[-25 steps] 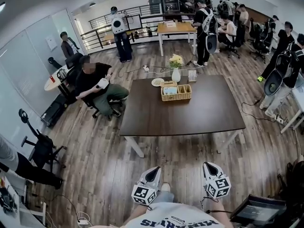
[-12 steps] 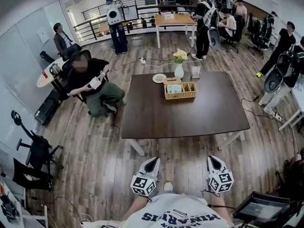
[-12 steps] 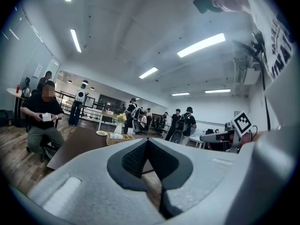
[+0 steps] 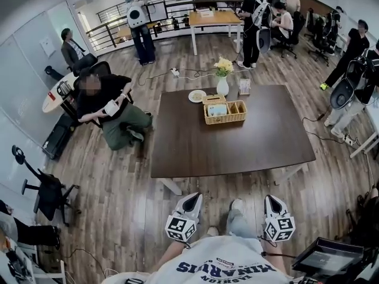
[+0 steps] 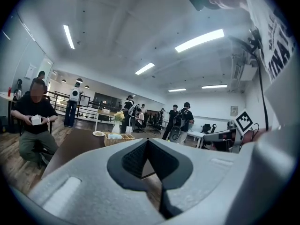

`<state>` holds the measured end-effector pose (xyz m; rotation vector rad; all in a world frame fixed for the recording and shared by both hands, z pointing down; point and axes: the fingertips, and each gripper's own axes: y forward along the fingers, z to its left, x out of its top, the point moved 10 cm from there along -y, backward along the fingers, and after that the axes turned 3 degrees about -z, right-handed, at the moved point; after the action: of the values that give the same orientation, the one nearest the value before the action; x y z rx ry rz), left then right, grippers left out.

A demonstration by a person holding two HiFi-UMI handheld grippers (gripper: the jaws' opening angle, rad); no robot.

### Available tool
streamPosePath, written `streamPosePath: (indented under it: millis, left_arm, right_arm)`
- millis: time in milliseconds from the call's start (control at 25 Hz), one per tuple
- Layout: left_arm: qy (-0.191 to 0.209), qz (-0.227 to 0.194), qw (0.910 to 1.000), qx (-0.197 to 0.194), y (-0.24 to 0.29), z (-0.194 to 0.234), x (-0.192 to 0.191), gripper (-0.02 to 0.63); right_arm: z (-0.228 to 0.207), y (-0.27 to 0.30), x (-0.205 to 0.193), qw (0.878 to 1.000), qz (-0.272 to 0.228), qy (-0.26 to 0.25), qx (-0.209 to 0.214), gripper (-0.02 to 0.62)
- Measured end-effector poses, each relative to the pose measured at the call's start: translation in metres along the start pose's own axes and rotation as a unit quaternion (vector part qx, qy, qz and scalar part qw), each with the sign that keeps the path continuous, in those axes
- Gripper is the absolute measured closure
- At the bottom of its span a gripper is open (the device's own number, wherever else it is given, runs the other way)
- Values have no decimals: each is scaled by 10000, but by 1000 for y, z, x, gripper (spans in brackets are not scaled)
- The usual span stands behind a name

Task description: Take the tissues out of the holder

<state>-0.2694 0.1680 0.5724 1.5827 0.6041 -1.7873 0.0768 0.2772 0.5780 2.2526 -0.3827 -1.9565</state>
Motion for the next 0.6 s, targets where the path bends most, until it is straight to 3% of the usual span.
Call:
streamPosePath:
  millis: [200, 600]
  left_arm:
    - [137, 17, 9999, -3, 44, 9, 6, 601]
    - [234, 46, 9993, 296, 172, 46, 29, 601]
  right_arm:
    - [-22, 58, 3, 9997, 35, 88, 239, 586]
    - [-96, 188, 54, 9975, -158, -25, 692, 586]
